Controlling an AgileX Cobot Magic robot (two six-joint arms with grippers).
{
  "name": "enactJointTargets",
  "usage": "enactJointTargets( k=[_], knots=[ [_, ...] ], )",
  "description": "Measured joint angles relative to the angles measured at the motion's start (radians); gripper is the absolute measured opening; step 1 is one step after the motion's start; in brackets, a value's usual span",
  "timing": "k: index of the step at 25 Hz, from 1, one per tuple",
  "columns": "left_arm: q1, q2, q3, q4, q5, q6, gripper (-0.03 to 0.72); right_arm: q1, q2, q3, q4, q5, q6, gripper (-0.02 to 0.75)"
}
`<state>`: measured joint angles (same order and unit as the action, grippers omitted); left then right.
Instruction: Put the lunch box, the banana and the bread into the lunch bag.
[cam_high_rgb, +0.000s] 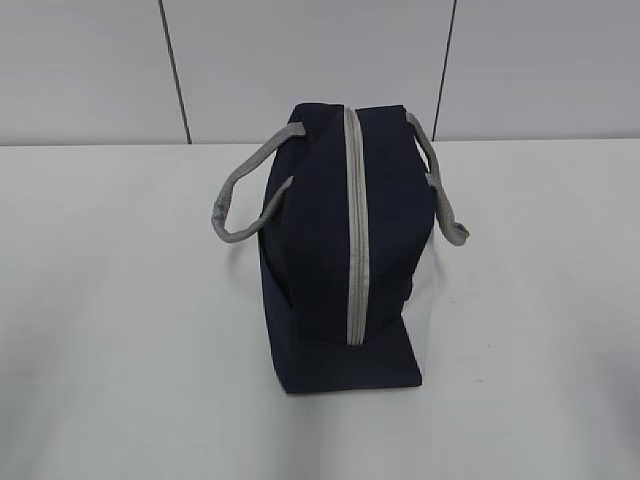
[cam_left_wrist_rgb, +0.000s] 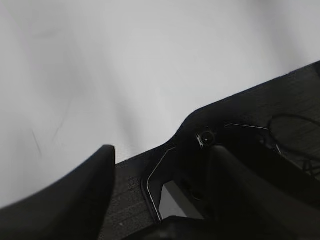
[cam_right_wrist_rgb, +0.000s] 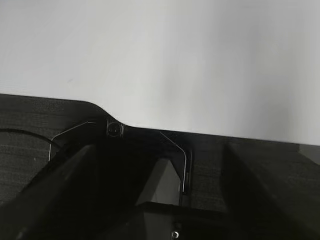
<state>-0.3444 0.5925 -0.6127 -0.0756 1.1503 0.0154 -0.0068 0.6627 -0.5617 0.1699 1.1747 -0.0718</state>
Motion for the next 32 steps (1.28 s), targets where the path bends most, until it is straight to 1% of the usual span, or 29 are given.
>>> enactJointTargets(
  k=[4, 10, 13, 19, 22, 25, 29, 32],
  knots=[
    [-0.015, -0.107, 0.073, 0.025, -0.024, -0.001, 0.415, 0.001, -0.036, 0.034, -0.008, 0.000, -0.014, 0.581],
    [-0.022, -0.201, 0.088, 0.054, -0.053, 0.000, 0.415, 0.001, -0.045, 0.036, -0.046, -0.017, -0.098, 0.581],
    [-0.023, -0.207, 0.088, 0.062, -0.053, 0.000, 0.415, 0.001, -0.045, 0.051, -0.058, -0.046, -0.105, 0.581],
    [-0.023, -0.207, 0.088, 0.064, -0.055, 0.000, 0.395, 0.001, -0.045, 0.055, -0.073, -0.056, -0.105, 0.581],
    [-0.023, -0.207, 0.088, 0.039, -0.054, 0.000, 0.386, 0.001, -0.045, 0.056, -0.067, -0.058, -0.105, 0.581],
    [-0.023, -0.207, 0.088, 0.018, -0.054, 0.000, 0.370, 0.001, -0.045, 0.057, -0.067, -0.058, -0.105, 0.581],
    [-0.023, -0.207, 0.088, 0.016, -0.054, 0.000, 0.349, 0.001, -0.045, 0.057, -0.064, -0.058, -0.105, 0.581],
    [-0.023, -0.208, 0.088, 0.015, -0.054, 0.000, 0.317, 0.001, -0.049, 0.057, -0.064, -0.060, -0.105, 0.581]
  ],
)
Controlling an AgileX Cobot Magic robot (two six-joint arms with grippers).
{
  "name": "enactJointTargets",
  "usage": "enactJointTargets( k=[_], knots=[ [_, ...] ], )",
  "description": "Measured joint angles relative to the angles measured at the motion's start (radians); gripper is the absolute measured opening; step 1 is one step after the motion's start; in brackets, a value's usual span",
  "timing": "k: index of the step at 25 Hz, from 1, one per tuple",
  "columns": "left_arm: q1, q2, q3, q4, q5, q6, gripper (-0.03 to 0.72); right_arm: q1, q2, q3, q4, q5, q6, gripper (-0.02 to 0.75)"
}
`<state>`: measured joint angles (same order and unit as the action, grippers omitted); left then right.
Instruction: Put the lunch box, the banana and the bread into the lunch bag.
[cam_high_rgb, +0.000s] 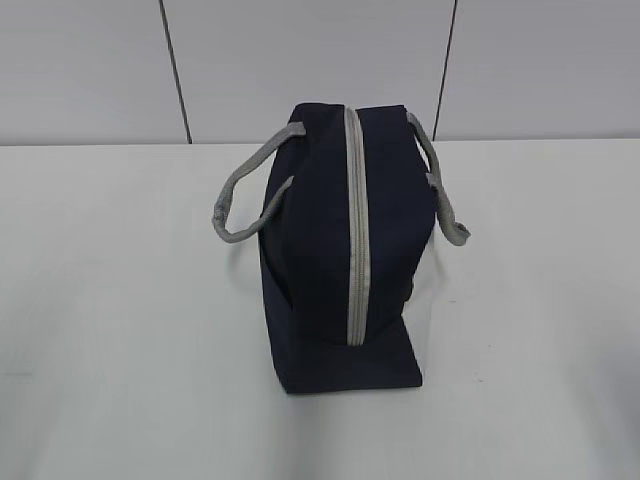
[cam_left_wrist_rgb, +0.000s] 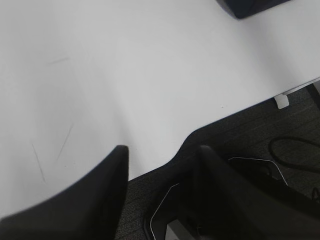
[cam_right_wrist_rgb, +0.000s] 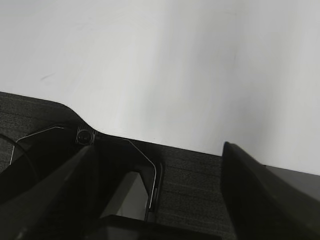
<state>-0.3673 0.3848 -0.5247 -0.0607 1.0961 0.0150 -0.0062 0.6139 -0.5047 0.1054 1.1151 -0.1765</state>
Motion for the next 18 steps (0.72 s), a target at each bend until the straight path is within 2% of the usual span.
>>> enactJointTargets(
  k=[4, 8, 18],
  knots=[
    [0.025, -0.041, 0.001, -0.001, 0.001, 0.000, 0.280, 0.000, -0.088, 0.000, 0.000, 0.000, 0.000, 0.581],
    [0.086, -0.129, 0.001, -0.002, 0.003, 0.000, 0.249, 0.000, -0.199, 0.000, 0.000, 0.001, 0.000, 0.581],
    [0.156, -0.315, 0.001, -0.002, 0.012, 0.000, 0.238, 0.000, -0.413, 0.000, 0.000, 0.012, 0.002, 0.581]
  ],
)
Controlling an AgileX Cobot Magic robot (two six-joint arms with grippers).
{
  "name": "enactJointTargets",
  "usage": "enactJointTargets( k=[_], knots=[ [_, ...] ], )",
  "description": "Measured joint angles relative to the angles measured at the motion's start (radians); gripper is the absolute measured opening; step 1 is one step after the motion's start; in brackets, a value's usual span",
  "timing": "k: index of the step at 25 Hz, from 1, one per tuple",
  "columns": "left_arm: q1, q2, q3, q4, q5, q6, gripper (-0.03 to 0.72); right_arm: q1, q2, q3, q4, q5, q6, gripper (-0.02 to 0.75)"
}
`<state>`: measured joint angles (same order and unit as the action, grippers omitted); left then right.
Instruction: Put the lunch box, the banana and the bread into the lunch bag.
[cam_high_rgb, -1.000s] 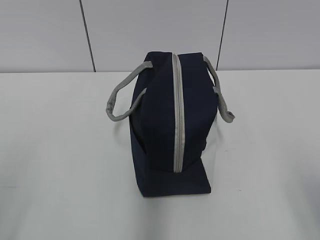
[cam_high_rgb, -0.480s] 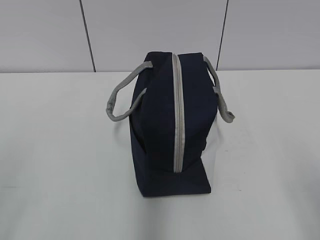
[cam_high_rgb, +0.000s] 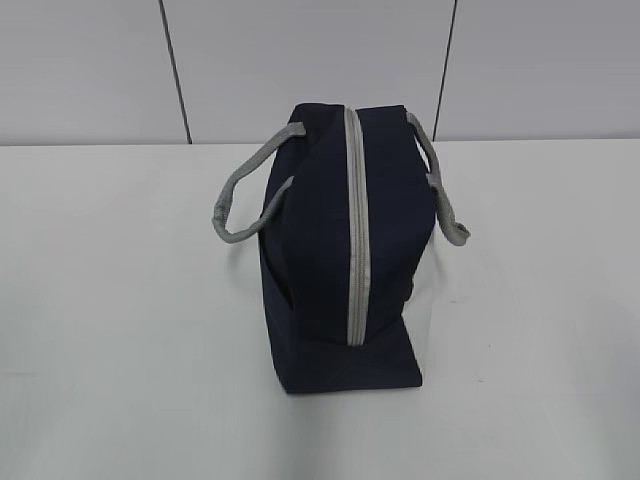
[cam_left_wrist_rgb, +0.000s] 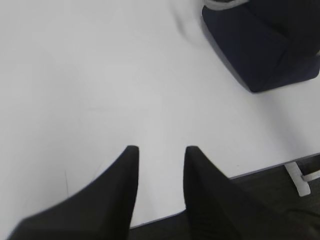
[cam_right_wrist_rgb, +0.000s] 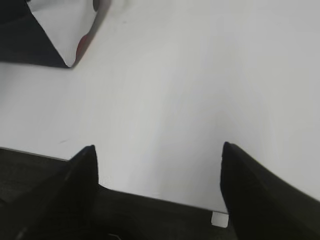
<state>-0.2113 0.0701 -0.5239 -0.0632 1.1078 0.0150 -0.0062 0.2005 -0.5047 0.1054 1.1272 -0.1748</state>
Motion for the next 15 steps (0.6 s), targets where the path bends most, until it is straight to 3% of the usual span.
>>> enactJointTargets(
  k=[15],
  knots=[
    [0.043, -0.088, 0.000, -0.002, 0.009, 0.000, 0.237, 0.000, -0.218, 0.000, 0.000, 0.011, 0.000, 0.581]
  ],
)
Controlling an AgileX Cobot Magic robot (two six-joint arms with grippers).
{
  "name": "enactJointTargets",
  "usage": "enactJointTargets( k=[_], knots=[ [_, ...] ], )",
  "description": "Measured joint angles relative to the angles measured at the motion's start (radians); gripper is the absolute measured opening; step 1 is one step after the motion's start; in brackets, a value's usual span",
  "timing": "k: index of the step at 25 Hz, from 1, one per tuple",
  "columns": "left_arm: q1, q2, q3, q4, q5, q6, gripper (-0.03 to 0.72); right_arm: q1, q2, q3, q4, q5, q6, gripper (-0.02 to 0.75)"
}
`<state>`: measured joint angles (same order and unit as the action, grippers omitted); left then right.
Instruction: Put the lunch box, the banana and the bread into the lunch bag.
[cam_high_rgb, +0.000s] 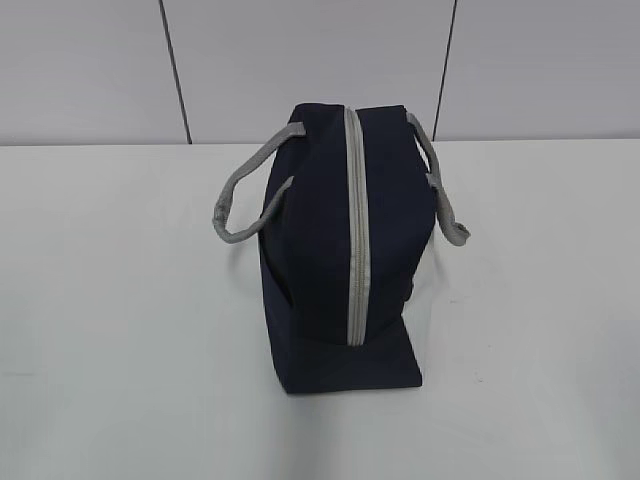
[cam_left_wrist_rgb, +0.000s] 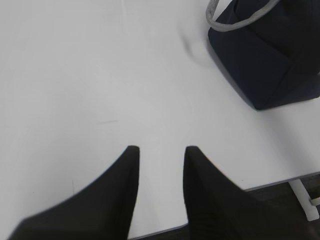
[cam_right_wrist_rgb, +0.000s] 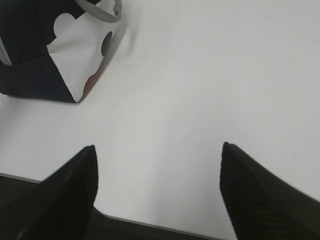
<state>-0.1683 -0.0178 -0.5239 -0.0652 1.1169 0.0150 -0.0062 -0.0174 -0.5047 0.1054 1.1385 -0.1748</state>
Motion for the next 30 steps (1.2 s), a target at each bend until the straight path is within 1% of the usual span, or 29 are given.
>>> enactJointTargets(
  k=[19, 30],
  knots=[
    [0.000, 0.000, 0.000, 0.000, 0.001, 0.000, 0.238, 0.000, 0.000, 0.000, 0.000, 0.005, 0.000, 0.581],
    [0.068, 0.000, 0.000, -0.001, 0.001, 0.000, 0.238, 0.000, 0.000, 0.000, 0.000, 0.005, 0.000, 0.581]
  ],
)
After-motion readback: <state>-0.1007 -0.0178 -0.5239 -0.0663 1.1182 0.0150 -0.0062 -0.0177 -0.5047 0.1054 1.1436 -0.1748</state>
